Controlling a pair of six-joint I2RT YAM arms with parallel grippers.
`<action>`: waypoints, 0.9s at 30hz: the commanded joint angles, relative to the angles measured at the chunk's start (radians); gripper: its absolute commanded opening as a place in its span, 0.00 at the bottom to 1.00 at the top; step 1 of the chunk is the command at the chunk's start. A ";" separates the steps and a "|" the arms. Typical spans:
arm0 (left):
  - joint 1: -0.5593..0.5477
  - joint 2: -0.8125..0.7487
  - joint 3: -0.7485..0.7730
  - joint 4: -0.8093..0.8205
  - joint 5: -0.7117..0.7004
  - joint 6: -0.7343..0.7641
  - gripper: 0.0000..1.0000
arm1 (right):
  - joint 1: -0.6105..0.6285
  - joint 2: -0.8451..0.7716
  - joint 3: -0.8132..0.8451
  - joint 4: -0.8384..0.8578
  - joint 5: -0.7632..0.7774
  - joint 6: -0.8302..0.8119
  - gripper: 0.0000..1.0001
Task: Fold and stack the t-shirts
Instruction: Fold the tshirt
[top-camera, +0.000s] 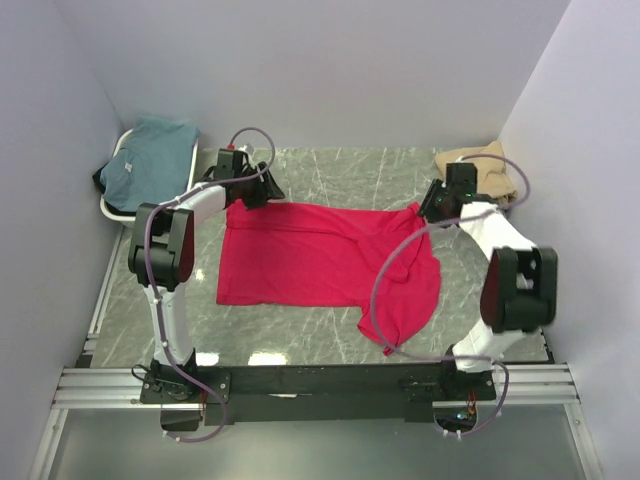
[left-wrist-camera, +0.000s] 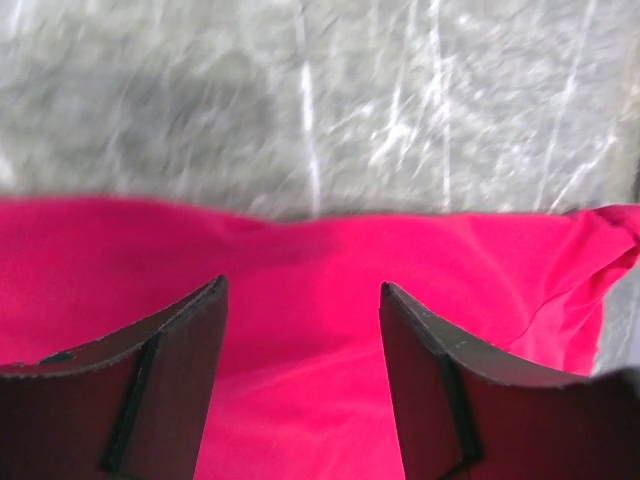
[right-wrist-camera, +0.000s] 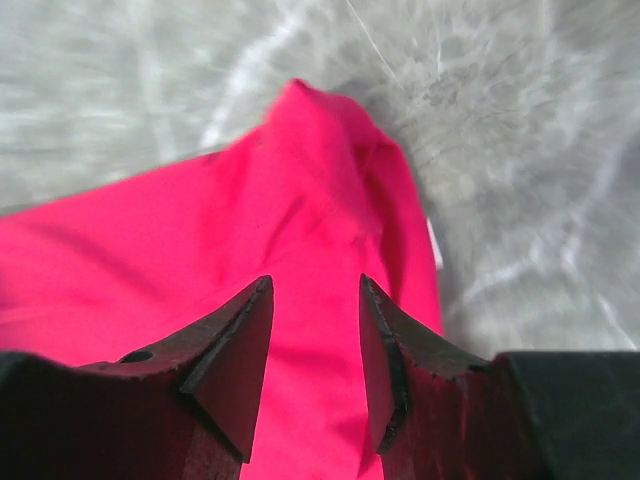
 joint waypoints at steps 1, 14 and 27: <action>-0.005 0.062 0.094 0.087 0.067 -0.011 0.68 | 0.004 0.134 0.070 0.074 -0.022 -0.027 0.47; -0.005 0.164 0.134 0.129 0.096 -0.009 0.67 | -0.014 0.341 0.274 0.055 -0.046 -0.044 0.50; -0.005 0.193 0.142 0.116 0.098 0.015 0.67 | -0.020 0.407 0.348 0.006 0.014 -0.050 0.52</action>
